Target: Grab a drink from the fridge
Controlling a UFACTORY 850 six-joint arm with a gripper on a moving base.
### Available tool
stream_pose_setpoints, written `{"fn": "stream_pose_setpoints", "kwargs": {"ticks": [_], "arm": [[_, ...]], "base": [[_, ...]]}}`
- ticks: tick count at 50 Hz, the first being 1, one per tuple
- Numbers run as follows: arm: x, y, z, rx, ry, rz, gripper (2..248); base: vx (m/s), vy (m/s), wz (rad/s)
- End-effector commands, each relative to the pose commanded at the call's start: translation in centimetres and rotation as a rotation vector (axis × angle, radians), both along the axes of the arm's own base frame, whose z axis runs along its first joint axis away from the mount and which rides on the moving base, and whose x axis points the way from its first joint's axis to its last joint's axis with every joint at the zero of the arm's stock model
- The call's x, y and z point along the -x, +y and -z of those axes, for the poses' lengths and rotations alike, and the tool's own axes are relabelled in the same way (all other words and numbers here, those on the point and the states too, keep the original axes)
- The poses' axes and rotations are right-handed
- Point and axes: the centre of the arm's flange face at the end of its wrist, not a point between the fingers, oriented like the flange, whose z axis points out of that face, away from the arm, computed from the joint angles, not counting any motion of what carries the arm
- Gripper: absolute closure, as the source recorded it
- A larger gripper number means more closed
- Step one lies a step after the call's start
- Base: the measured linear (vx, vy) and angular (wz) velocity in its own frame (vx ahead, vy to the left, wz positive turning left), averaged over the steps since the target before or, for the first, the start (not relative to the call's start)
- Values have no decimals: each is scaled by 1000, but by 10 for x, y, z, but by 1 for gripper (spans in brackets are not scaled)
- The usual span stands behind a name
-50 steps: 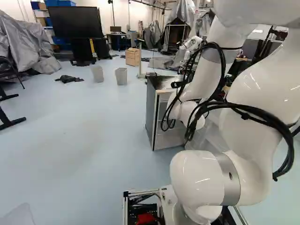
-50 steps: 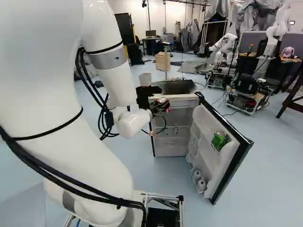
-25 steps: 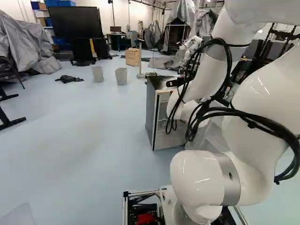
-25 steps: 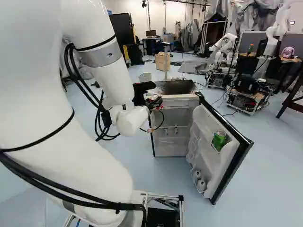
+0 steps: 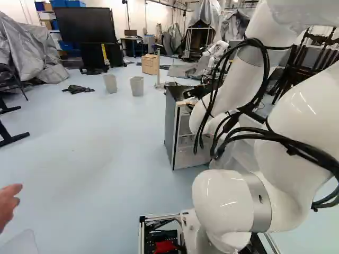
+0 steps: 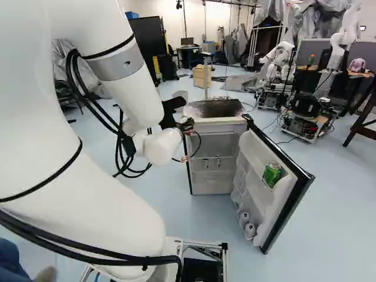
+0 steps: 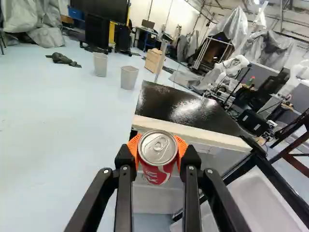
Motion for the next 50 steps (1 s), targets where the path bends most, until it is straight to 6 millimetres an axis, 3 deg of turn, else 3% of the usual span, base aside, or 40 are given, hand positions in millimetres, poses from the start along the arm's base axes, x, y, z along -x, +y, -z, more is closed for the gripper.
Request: {"fn": "stream_pose_setpoints", "kwargs": {"ticks": [16,50], "arm": [[-8,-3,-3,5,0,-2,152],[-43,-18,-35,22,-80,19,152]], "base": [[0,0,0],[0,0,0]]}}
